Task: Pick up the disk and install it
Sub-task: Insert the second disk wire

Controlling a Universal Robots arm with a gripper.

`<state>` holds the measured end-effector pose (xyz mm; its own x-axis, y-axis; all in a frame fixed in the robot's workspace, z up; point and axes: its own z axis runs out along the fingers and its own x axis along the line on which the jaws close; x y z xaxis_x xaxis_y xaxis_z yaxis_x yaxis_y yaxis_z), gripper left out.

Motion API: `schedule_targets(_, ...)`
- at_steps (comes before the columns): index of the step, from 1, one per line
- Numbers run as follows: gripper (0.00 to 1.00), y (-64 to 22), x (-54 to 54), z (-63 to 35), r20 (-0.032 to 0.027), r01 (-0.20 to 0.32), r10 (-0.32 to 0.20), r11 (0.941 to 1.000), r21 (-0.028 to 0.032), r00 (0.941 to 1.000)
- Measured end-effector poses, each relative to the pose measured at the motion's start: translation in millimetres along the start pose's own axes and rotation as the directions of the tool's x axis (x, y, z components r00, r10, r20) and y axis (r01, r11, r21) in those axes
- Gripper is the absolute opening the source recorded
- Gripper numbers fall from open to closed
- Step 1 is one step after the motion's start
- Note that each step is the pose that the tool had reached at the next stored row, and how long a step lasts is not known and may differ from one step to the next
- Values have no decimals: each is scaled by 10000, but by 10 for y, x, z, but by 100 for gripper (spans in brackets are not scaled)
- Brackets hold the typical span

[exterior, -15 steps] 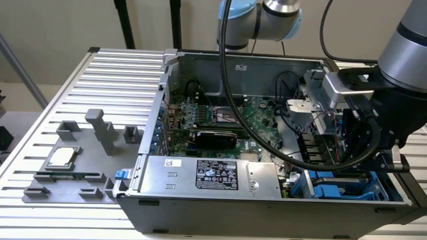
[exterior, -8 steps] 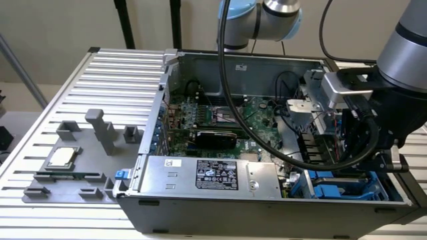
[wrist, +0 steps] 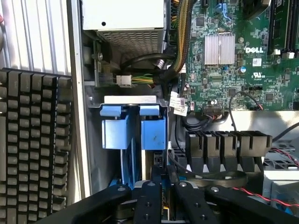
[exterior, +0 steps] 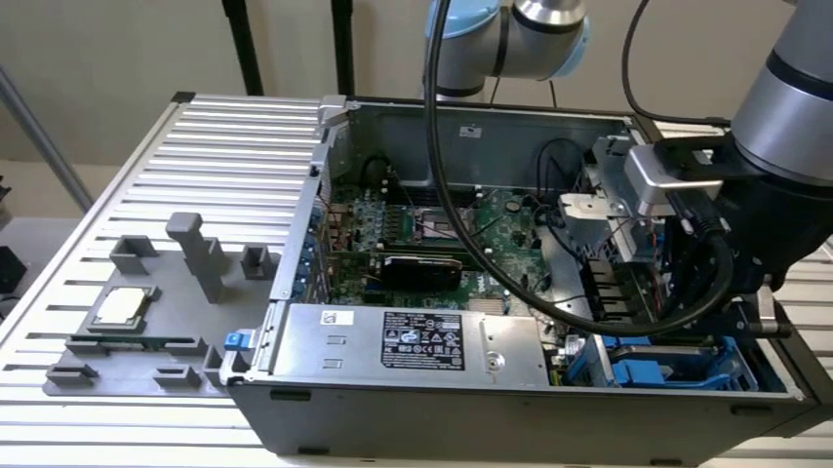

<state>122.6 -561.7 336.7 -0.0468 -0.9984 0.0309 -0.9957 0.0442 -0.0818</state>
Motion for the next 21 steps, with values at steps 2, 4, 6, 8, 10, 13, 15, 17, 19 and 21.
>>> schedule_targets(2,0,0,0,-1,-2,0,0,10000,0,10000)
schedule_targets(4,0,0,-1,5,-4,0,0,10000,1,10000)
schedule_targets(6,0,1,-1,13,-7,0,0,10000,3,10000)
schedule_targets(8,100,2,-1,18,1,-1,1,10000,5,10000)
schedule_targets(10,100,2,-1,20,2,-1,1,10000,5,10000)
schedule_targets(13,100,6,1,-5,2,-2,2,10000,5,10000)
schedule_targets(15,100,29,3,-34,8,-1,1,10000,5,10000)
schedule_targets(17,100,78,8,-54,10,-2,2,10000,6,10000)
schedule_targets(19,100,136,12,-64,12,-2,2,10000,8,10000)
schedule_targets(21,100,191,15,-70,14,-1,1,10000,15,10000)
